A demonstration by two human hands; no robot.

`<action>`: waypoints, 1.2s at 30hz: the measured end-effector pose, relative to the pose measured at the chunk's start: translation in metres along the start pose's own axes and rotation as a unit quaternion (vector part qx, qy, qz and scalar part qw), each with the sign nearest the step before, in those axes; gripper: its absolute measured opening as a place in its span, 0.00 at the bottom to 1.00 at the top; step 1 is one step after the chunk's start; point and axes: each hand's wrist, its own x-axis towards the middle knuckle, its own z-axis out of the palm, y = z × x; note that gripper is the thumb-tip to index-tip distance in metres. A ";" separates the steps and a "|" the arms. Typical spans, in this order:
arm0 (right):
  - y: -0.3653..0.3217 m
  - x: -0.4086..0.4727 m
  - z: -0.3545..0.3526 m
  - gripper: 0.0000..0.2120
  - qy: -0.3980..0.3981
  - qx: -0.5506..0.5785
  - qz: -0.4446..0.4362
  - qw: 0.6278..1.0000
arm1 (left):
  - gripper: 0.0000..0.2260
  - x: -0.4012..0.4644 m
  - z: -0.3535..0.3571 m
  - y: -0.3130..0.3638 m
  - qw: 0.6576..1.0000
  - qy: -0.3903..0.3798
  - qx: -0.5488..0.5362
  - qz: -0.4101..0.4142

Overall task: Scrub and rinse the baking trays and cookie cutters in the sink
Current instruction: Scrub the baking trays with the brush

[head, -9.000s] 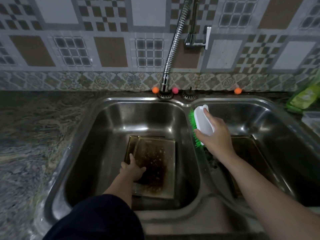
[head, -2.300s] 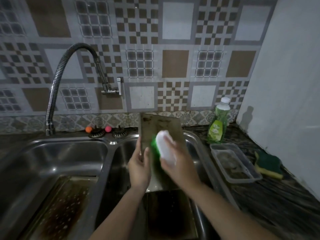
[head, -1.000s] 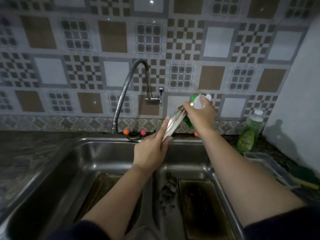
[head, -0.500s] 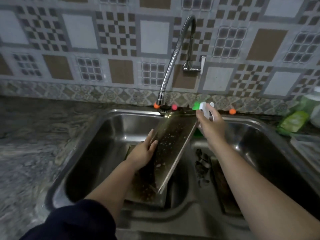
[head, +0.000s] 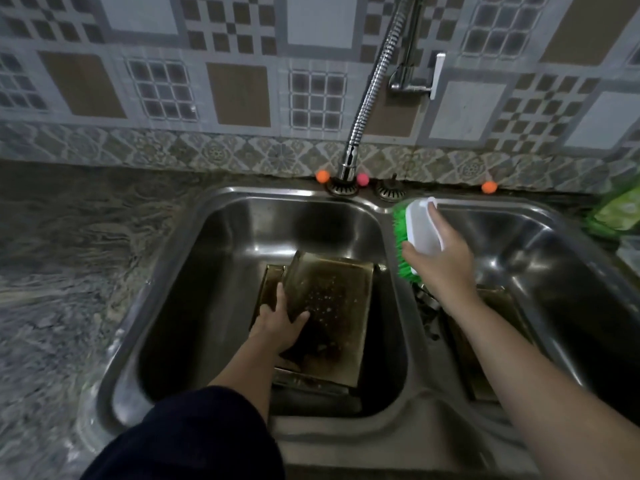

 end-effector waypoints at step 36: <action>0.093 0.028 -0.158 0.35 -0.008 -0.080 -0.027 0.996 | 0.22 -0.069 0.068 0.243 0.972 0.115 -0.023 0.206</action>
